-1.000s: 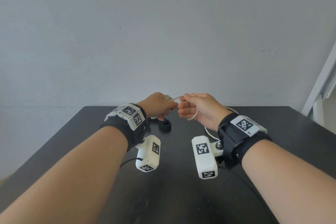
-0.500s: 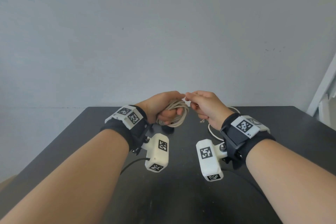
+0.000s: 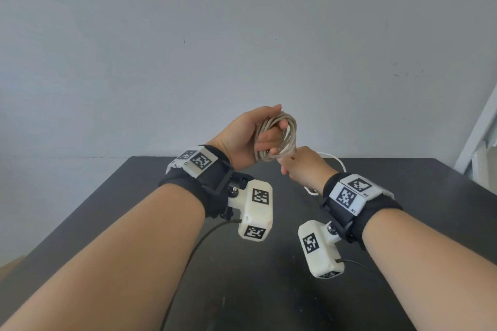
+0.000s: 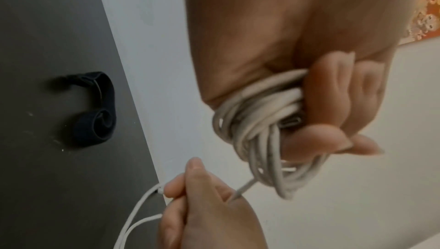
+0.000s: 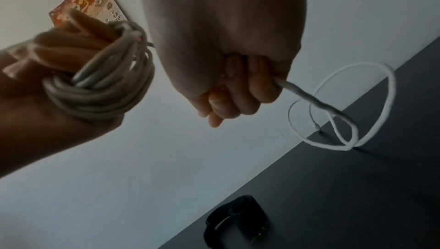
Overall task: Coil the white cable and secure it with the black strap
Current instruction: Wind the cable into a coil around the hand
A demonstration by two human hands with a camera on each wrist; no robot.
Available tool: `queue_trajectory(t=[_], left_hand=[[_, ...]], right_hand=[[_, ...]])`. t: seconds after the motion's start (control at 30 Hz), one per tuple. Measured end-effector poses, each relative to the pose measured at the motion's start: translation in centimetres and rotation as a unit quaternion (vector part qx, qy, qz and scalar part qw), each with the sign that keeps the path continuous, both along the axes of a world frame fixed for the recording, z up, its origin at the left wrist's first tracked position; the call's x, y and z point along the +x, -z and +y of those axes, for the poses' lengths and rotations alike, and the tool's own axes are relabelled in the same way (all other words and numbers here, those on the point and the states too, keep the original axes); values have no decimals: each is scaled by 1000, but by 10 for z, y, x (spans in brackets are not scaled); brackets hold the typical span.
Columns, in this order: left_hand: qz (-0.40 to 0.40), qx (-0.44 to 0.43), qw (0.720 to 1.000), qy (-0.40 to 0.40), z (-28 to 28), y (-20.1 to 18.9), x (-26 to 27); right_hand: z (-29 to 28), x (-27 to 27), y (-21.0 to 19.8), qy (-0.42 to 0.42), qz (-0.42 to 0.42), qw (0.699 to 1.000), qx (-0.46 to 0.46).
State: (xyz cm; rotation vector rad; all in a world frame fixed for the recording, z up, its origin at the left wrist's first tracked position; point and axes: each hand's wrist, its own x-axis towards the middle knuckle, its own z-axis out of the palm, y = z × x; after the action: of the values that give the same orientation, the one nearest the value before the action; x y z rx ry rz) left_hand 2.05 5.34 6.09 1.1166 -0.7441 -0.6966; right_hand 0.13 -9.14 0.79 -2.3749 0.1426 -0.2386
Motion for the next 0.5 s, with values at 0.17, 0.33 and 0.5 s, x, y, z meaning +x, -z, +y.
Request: queue_trajectory(t=[0.17, 0.33, 0.5], left_hand=[[21, -42, 995, -85, -7, -5, -3], [22, -16, 990, -139, -16, 1, -3], [-69, 45, 964, -253, -16, 18, 10]], right_hand=[[14, -2, 0, -52, 30, 991, -117], [18, -2, -1, -87, 31, 979, -180], [16, -13, -4, -154, 25, 962, -222]])
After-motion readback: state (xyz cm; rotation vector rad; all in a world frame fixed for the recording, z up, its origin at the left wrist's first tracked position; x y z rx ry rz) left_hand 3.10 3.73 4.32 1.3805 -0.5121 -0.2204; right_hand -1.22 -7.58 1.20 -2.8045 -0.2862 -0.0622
